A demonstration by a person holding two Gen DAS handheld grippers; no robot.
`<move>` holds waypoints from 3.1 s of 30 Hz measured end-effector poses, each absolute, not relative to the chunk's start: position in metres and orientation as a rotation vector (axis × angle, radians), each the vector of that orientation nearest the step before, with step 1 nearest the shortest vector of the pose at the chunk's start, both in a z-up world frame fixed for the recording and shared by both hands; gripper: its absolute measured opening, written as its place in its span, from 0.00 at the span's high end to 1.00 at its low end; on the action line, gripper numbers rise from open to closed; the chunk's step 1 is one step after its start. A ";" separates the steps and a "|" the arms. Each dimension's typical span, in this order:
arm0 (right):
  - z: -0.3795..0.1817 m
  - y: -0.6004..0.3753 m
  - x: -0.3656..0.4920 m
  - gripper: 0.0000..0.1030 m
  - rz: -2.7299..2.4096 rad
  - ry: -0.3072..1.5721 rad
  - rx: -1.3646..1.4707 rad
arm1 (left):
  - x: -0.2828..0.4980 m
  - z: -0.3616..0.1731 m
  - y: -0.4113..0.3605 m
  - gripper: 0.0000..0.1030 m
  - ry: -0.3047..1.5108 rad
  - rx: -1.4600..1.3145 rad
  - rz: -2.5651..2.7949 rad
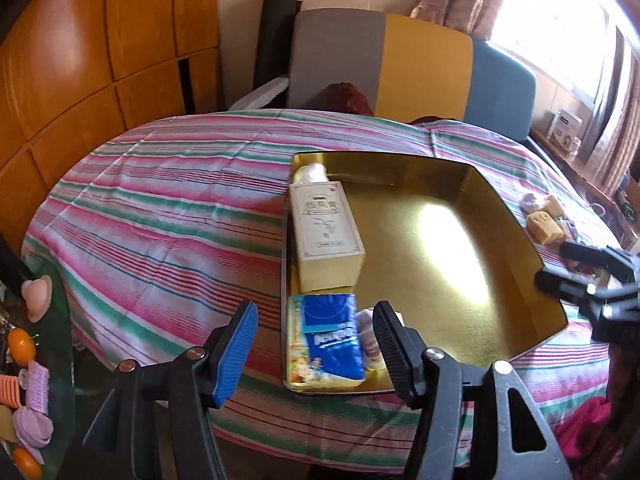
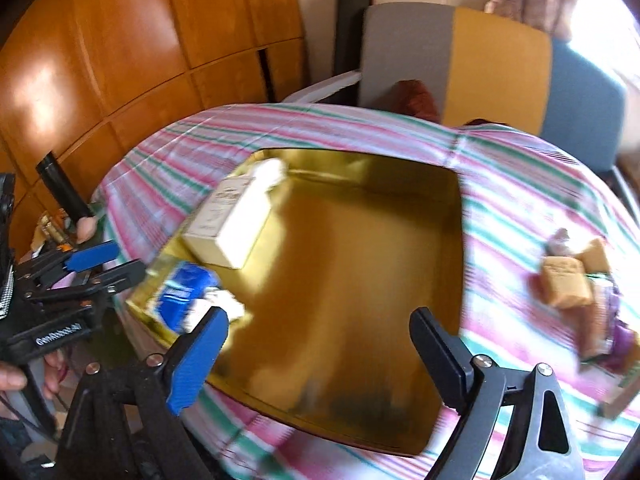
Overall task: Organize objects
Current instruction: 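Move both tools back toward the remaining items on the cloth, then grasp the yellow sponge with the left gripper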
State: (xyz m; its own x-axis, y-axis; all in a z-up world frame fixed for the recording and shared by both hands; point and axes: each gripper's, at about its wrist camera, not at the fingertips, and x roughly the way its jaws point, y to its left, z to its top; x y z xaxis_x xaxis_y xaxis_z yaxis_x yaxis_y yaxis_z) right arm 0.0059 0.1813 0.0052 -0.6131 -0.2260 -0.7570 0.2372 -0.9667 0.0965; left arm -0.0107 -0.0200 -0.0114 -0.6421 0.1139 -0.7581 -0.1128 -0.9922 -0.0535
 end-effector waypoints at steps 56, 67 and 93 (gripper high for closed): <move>-0.006 0.557 0.066 0.00 -3.190 -1.306 1.347 | -0.038 -0.006 0.268 0.36 0.409 -1.175 2.225; -0.006 0.559 0.067 0.00 -3.113 -1.377 1.271 | -0.103 -0.035 0.344 0.21 0.517 -1.258 2.127; -0.016 0.576 0.070 0.01 -3.039 -1.505 1.226 | -0.089 -0.063 0.355 0.41 0.472 -1.267 2.046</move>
